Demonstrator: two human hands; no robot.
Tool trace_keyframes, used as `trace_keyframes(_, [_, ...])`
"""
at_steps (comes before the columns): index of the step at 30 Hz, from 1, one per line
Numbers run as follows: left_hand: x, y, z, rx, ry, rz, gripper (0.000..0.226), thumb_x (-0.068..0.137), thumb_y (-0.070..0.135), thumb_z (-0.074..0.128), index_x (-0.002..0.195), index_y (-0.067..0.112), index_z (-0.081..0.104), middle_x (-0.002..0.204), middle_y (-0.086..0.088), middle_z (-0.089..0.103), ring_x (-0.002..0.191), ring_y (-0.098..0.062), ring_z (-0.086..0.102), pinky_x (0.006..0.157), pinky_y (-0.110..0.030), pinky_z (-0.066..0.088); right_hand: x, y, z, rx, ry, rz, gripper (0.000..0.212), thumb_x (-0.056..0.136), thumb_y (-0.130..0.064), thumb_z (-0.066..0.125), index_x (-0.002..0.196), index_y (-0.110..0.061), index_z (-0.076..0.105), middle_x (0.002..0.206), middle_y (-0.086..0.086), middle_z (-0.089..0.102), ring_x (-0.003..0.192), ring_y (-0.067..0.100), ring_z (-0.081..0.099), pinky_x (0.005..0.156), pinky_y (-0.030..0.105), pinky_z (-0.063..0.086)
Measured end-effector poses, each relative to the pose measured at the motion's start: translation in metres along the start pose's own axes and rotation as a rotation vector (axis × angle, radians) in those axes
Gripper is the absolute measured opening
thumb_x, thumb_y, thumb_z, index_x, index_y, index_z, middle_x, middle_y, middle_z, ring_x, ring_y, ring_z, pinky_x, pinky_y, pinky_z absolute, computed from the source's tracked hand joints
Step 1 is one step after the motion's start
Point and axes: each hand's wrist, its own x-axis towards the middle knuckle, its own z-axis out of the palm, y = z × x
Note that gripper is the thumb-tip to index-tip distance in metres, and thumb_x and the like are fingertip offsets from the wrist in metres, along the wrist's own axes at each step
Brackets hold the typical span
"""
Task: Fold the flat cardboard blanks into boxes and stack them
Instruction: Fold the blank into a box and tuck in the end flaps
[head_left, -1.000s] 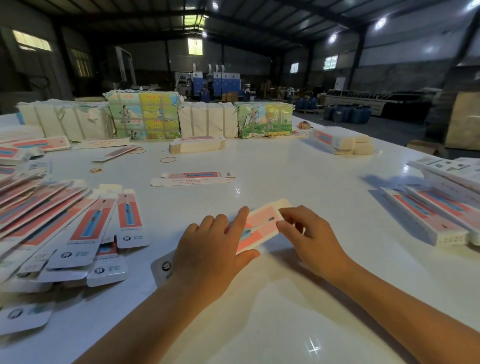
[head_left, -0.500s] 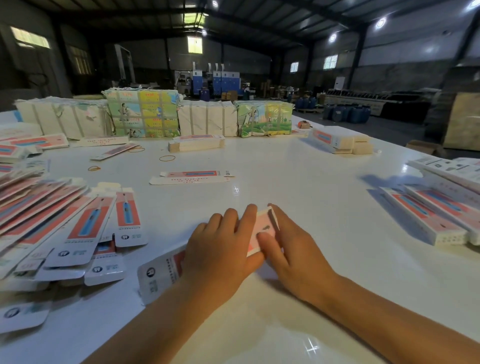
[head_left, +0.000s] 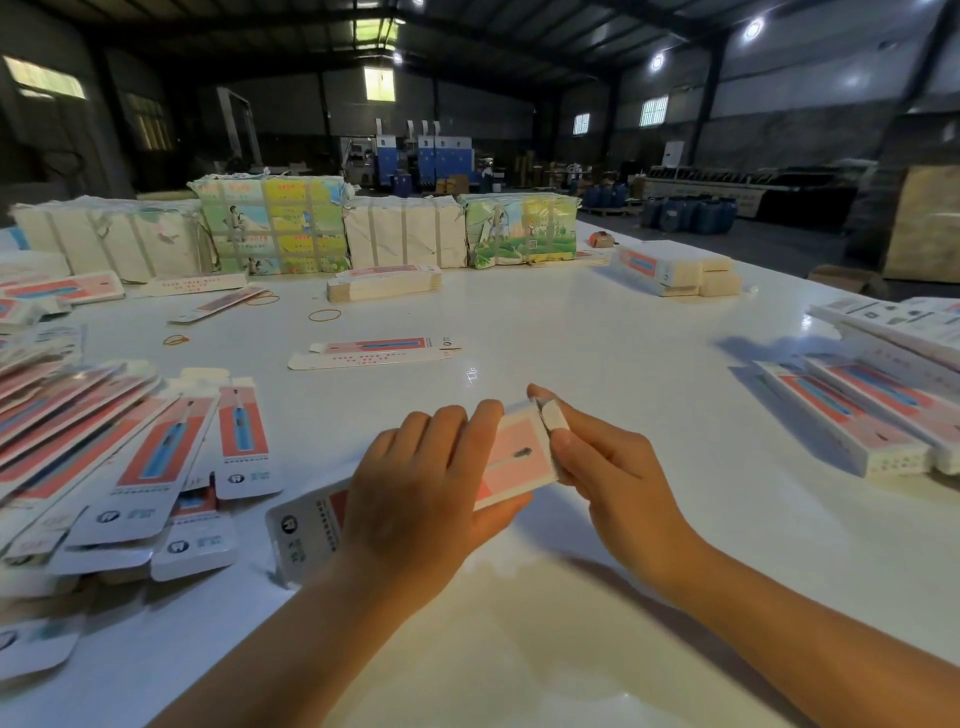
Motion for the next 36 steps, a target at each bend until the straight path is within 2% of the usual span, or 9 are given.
trace_keyframes(4, [0.0, 0.0, 0.003, 0.059, -0.008, 0.034, 0.061, 0.081, 0.058, 0.039, 0.116, 0.009, 0.045, 0.084, -0.011, 0.065, 0.063, -0.024, 0.059, 0.052, -0.025, 0.045, -0.002, 0.002, -0.001, -0.177, 0.021, -0.025, 0.028, 0.097, -0.02, 0.039, 0.116, -0.039, 0.049, 0.097, -0.031, 0.064, 0.097, -0.002, 0.062, 0.086, 0.014, 0.047])
trace_keyframes(7, [0.001, 0.003, 0.003, 0.073, -0.022, 0.038, 0.063, 0.082, 0.057, 0.037, 0.117, 0.007, 0.055, 0.084, -0.011, 0.065, 0.062, -0.025, 0.059, 0.052, -0.026, 0.046, -0.004, 0.001, -0.001, -0.304, 0.04, -0.058, 0.032, 0.09, -0.031, 0.031, 0.116, -0.044, 0.044, 0.091, -0.019, 0.062, 0.09, 0.001, 0.061, 0.081, 0.01, 0.046])
trace_keyframes(11, [0.003, 0.009, 0.0, 0.064, -0.04, 0.008, 0.063, 0.089, 0.055, 0.037, 0.11, 0.003, 0.066, 0.078, -0.011, 0.064, 0.057, -0.025, 0.058, 0.047, -0.026, 0.047, -0.007, 0.002, 0.008, -0.452, -0.005, -0.035, 0.059, 0.089, -0.046, 0.034, 0.145, -0.027, 0.029, 0.112, -0.02, 0.057, 0.103, -0.001, 0.056, 0.089, 0.012, 0.044])
trace_keyframes(16, [0.003, 0.012, -0.003, 0.07, -0.094, -0.042, 0.06, 0.08, 0.047, 0.045, 0.111, 0.001, 0.065, 0.077, -0.012, 0.064, 0.056, -0.025, 0.057, 0.046, -0.023, 0.039, -0.006, 0.004, 0.012, -0.432, -0.101, -0.058, 0.065, 0.088, -0.044, 0.052, 0.141, -0.036, 0.015, 0.144, -0.019, 0.036, 0.123, -0.004, 0.042, 0.102, 0.015, 0.038])
trace_keyframes(25, [0.001, 0.007, -0.003, 0.029, -0.097, -0.045, 0.074, 0.057, 0.05, 0.081, 0.111, 0.002, 0.065, 0.077, -0.011, 0.064, 0.057, -0.024, 0.059, 0.043, -0.024, 0.043, -0.004, -0.001, -0.002, -0.454, -0.209, -0.091, 0.078, 0.087, -0.04, 0.058, 0.148, -0.031, 0.01, 0.151, -0.022, 0.024, 0.132, -0.007, 0.033, 0.109, 0.019, 0.033])
trace_keyframes(27, [0.003, 0.005, -0.004, -0.005, -0.076, -0.064, 0.07, 0.068, 0.055, 0.069, 0.112, 0.001, 0.064, 0.077, -0.011, 0.064, 0.058, -0.024, 0.059, 0.043, -0.024, 0.044, -0.004, -0.002, -0.001, -0.316, -0.252, -0.04, 0.079, 0.089, -0.037, 0.057, 0.144, -0.037, 0.001, 0.153, -0.024, 0.015, 0.137, -0.01, 0.022, 0.111, 0.015, 0.026])
trace_keyframes(30, [0.005, 0.003, -0.009, -0.063, -0.096, -0.099, 0.072, 0.076, 0.058, 0.042, 0.113, 0.0, 0.063, 0.078, -0.012, 0.064, 0.058, -0.025, 0.06, 0.043, -0.026, 0.046, -0.004, -0.001, 0.001, -0.241, -0.276, -0.024, 0.077, 0.091, -0.029, 0.055, 0.144, -0.036, 0.001, 0.148, -0.034, 0.015, 0.137, -0.009, 0.023, 0.11, 0.016, 0.028])
trace_keyframes(33, [0.003, 0.0, -0.009, -0.066, -0.105, -0.068, 0.07, 0.072, 0.056, 0.049, 0.112, 0.001, 0.064, 0.078, -0.012, 0.066, 0.058, -0.026, 0.062, 0.043, -0.027, 0.049, -0.006, 0.006, 0.0, -0.322, -0.316, -0.083, 0.084, 0.089, -0.021, 0.06, 0.149, -0.023, 0.0, 0.151, -0.029, 0.011, 0.142, -0.002, 0.017, 0.116, 0.023, 0.02])
trace_keyframes(36, [0.005, -0.007, -0.013, -0.084, -0.135, -0.052, 0.07, 0.074, 0.058, 0.044, 0.111, 0.002, 0.065, 0.077, -0.011, 0.066, 0.057, -0.026, 0.062, 0.043, -0.028, 0.05, -0.004, 0.008, -0.004, -0.37, -0.35, -0.095, 0.09, 0.087, -0.025, 0.059, 0.149, -0.024, -0.006, 0.156, -0.023, -0.002, 0.144, -0.002, 0.004, 0.117, 0.02, 0.012])
